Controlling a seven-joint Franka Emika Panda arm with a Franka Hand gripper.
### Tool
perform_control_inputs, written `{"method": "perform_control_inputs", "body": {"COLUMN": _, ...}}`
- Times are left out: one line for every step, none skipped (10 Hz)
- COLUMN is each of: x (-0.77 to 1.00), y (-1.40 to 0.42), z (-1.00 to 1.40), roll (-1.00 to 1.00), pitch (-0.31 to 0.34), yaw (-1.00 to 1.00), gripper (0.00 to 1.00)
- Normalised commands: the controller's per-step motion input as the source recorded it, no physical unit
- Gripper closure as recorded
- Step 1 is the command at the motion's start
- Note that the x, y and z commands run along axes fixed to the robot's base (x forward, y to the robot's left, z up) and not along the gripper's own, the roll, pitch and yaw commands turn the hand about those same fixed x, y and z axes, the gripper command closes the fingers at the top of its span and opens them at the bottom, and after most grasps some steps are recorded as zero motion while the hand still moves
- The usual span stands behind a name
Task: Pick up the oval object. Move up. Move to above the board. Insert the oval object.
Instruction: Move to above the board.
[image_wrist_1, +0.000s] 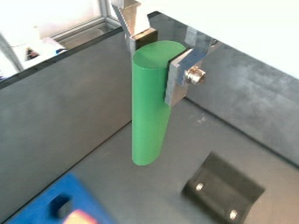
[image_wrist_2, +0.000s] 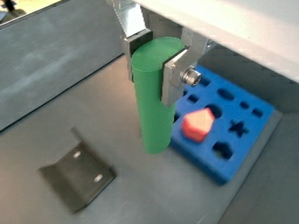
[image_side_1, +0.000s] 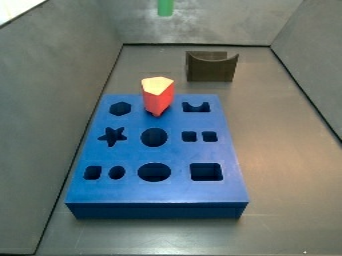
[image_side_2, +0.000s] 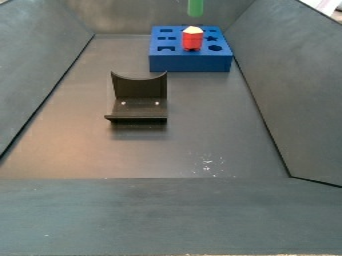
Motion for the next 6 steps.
{"method": "perform_control_inputs", "body": {"x": 0.03, "y": -1.00, "z": 0.11, "roll": -0.03, "pitch": 0.107, "yaw": -0.01, "gripper": 1.00}}
{"method": "perform_control_inputs", "body": {"x": 0.04, "y": -1.00, "z": 0.11, "roll": -0.02, "pitch": 0.113, "yaw": 0.00, "gripper": 1.00}}
{"method": "perform_control_inputs", "body": {"x": 0.06, "y": -1.00, "z": 0.11, "roll": 0.00, "pitch": 0.119, "yaw": 0.00, "gripper": 1.00}}
{"method": "perform_control_inputs", "body": {"x": 0.07, "y": -1.00, "z": 0.12, "roll": -0.01, "pitch": 0.122, "yaw": 0.00, "gripper": 1.00}}
{"method": "perform_control_inputs", "body": {"x": 0.11, "y": -1.00, "z": 0.13, "roll": 0.01, "pitch": 0.135, "yaw": 0.00, "gripper": 1.00}}
{"method": "perform_control_inputs", "body": {"x": 0.11, "y": -0.89, "z": 0.12, "roll": 0.01, "pitch": 0.142, "yaw": 0.01, "gripper": 1.00}}
